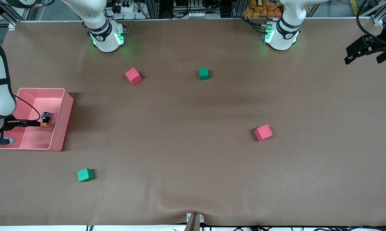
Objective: Place and upright button with both arms
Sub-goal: 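Reach the right gripper down into the pink tray over the button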
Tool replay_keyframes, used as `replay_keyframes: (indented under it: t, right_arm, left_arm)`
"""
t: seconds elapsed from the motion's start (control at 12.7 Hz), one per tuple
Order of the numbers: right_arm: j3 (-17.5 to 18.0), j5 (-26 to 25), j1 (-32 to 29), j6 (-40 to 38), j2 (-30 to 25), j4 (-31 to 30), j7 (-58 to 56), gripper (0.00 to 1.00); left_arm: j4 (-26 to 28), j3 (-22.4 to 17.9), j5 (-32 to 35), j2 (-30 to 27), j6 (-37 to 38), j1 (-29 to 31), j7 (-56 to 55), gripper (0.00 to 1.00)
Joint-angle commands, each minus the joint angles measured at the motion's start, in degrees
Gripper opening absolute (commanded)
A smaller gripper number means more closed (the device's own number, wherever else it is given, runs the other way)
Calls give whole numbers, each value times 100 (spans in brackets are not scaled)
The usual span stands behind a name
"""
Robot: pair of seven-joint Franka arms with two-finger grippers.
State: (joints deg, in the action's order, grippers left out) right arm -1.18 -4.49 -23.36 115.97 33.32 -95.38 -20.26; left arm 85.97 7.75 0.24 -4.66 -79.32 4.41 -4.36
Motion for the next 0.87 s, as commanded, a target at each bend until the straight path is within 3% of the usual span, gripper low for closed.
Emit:
replay_keyframes:
  t: [0.0, 0.24, 0.4, 0.55, 0.71, 0.79]
  right_arm:
    - [118, 1, -187, 540, -27, -437, -136, 100]
    - [145, 184, -397, 760, 332, -428, -284, 100]
    - [136, 605, -450, 778, 473, -428, -522, 92]
    - [136, 668, -433, 778, 492, -437, -549, 69]
    - [136, 660, -442, 769, 492, -429, -645, 30]
    - [127, 660, -442, 769, 492, -428, -785, 19]
  left_arm:
    - [-72, 25, -41, 18, 101, 33, 119, 100]
    - [-72, 25, -41, 18, 110, 33, 119, 100]
    - [-72, 25, -41, 18, 110, 33, 119, 100]
    - [-72, 25, -41, 9, 119, 33, 119, 100]
    - [-80, 25, -41, 9, 119, 33, 119, 100]
    - [-72, 25, -41, 9, 110, 33, 119, 100]
